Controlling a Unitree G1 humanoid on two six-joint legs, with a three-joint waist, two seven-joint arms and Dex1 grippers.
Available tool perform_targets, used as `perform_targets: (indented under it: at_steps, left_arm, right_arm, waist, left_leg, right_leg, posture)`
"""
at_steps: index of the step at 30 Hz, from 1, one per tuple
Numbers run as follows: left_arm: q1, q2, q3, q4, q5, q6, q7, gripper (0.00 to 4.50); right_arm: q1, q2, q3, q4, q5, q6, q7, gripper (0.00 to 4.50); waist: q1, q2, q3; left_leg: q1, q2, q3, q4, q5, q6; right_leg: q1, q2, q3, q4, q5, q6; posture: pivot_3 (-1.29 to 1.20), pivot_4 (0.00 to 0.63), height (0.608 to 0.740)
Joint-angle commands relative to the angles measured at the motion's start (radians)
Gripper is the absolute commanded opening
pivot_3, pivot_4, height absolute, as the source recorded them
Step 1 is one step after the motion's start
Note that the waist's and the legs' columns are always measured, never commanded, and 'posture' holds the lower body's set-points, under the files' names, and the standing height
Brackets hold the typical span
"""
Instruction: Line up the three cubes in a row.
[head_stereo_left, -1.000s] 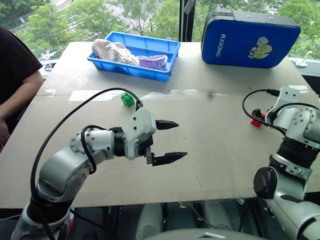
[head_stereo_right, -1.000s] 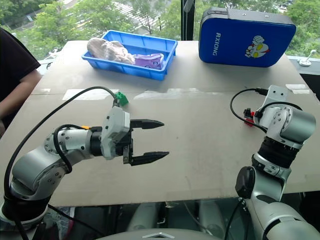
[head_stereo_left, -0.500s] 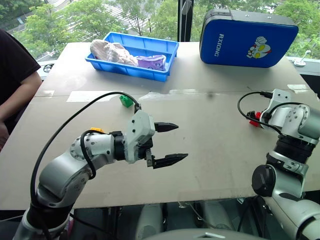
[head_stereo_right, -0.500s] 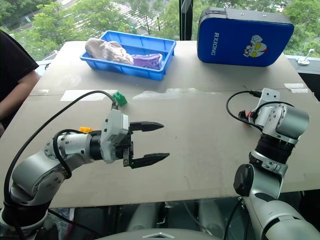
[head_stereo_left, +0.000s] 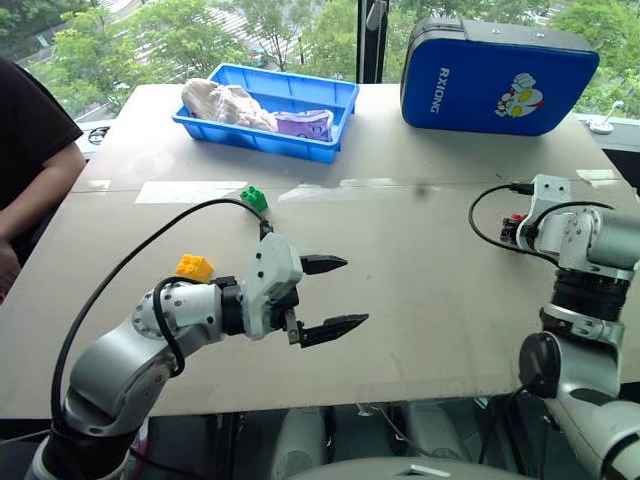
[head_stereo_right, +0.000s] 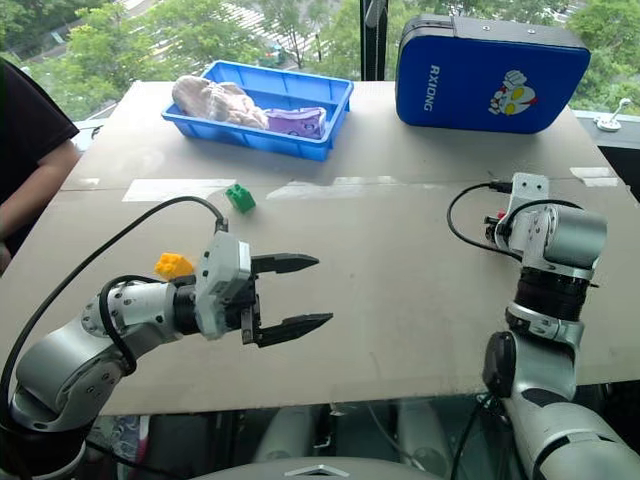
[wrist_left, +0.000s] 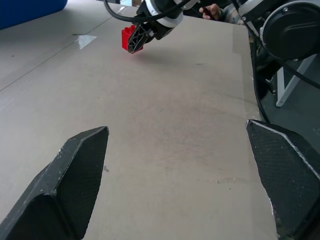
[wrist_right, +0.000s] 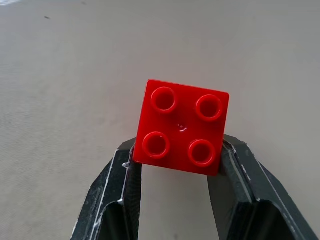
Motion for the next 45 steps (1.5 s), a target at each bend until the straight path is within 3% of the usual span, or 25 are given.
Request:
perform_targets:
  at_steps: [1,5,8,10,17,28,45]
  left_arm:
    - [0.038,-0.008,0.044,-0.034,0.012,-0.054,0.007,4.50]
    - [0.117,-0.033,0.086,-0.028,0.042,-0.131,0.009,4.50]
    - [0.162,-0.022,0.143,-0.009,-0.023,-0.119,-0.022,4.50]
    - [0.156,-0.006,0.188,0.004,-0.085,-0.084,-0.028,4.50]
    - [0.230,0.063,0.243,0.002,-0.098,-0.068,-0.086,4.50]
    - [0.244,0.074,0.255,-0.015,-0.103,-0.056,-0.068,4.50]
    - [0.195,0.069,0.237,-0.012,-0.124,-0.033,-0.028,4.50]
  right_arm:
    - [0.078,-0.086,0.134,-0.109,0.101,-0.299,0.274,1.36]
    - [0.099,-0.228,0.398,-0.118,0.136,-0.613,0.674,1.36]
    - [0.012,-0.274,0.575,0.021,0.088,-0.820,0.917,1.36]
    - [-0.080,-0.251,0.630,0.146,0.077,-0.861,1.006,1.36]
    - [-0.231,-0.241,0.817,0.438,-0.070,-1.217,1.306,1.36]
    - [-0.314,-0.146,0.831,0.692,-0.180,-1.436,1.388,1.36]
    - [-0.368,-0.111,0.807,0.862,-0.255,-1.588,1.394,1.36]
  waist:
    - [-0.001,0.000,0.000]
    - [-0.013,0.003,0.002]
    - [-0.022,0.002,0.002]
    - [-0.025,0.002,0.002]
    - [-0.014,0.002,0.003]
    - [-0.003,0.003,0.004]
    - [0.000,0.003,0.004]
  left_leg:
    - [0.000,0.000,0.000,0.000,0.000,0.000]
    - [0.001,0.000,0.002,0.000,0.000,0.000]
    - [0.003,0.001,0.002,0.000,0.000,0.000]
    - [0.003,0.001,0.002,0.000,0.000,0.000]
    - [0.001,0.002,0.002,0.000,0.000,0.000]
    - [0.002,0.002,0.004,0.000,0.000,-0.001]
    - [0.002,0.001,0.004,0.000,0.001,-0.002]
  right_leg:
    - [0.000,0.000,0.000,0.000,0.000,0.000]
    - [0.000,0.000,0.002,0.000,-0.002,0.004]
    - [0.000,0.001,0.001,0.000,-0.002,0.004]
    - [0.000,0.001,0.001,0.001,-0.002,0.004]
    - [0.000,-0.001,0.001,-0.001,0.000,-0.001]
    - [-0.001,-0.001,0.000,0.001,0.000,0.000]
    - [-0.001,-0.001,0.001,0.001,0.000,-0.001]
  posture:
    - [0.00,0.150,0.740]
    - [0.00,0.150,0.740]
    - [0.00,0.150,0.740]
    - [0.00,0.150,0.740]
    - [0.00,0.150,0.740]
    - [0.00,0.150,0.740]
    - [0.00,0.150,0.740]
